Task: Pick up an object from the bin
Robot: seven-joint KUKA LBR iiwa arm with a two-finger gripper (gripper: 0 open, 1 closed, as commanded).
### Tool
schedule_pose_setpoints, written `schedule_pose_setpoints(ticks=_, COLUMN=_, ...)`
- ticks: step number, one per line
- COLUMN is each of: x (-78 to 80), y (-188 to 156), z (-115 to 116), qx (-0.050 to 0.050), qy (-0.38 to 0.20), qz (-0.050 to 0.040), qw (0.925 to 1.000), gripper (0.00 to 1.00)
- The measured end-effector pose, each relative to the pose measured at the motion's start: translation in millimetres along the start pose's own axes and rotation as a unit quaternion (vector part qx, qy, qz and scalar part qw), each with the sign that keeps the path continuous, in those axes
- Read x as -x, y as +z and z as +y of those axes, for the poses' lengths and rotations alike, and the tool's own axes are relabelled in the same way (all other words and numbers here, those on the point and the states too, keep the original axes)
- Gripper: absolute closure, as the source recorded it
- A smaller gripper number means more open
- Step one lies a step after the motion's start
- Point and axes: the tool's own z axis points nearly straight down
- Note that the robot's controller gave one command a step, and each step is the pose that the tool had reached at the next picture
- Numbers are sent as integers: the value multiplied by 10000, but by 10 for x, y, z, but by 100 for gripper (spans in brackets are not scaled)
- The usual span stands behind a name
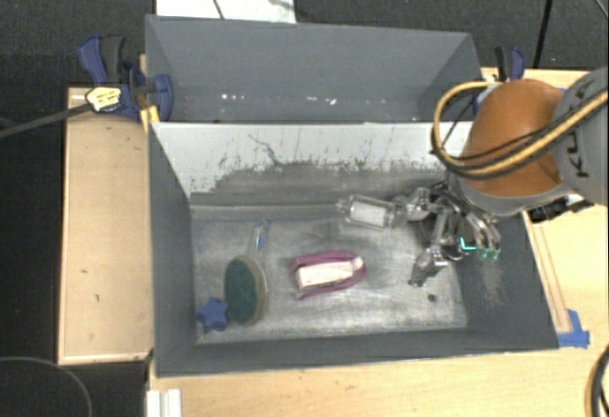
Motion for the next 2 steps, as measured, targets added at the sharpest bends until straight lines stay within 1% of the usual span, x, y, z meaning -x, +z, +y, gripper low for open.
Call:
schedule_pose_setpoints(ticks=1, x=421, y=601, z=599, qx=10, qy=-1553, qz=19, qw=9879, gripper=0)
schedule_pose_setpoints(ticks=2, x=-119, y=653, z=985, qx=-15, qy=-2415, qz=-98, qw=9704, gripper=0)
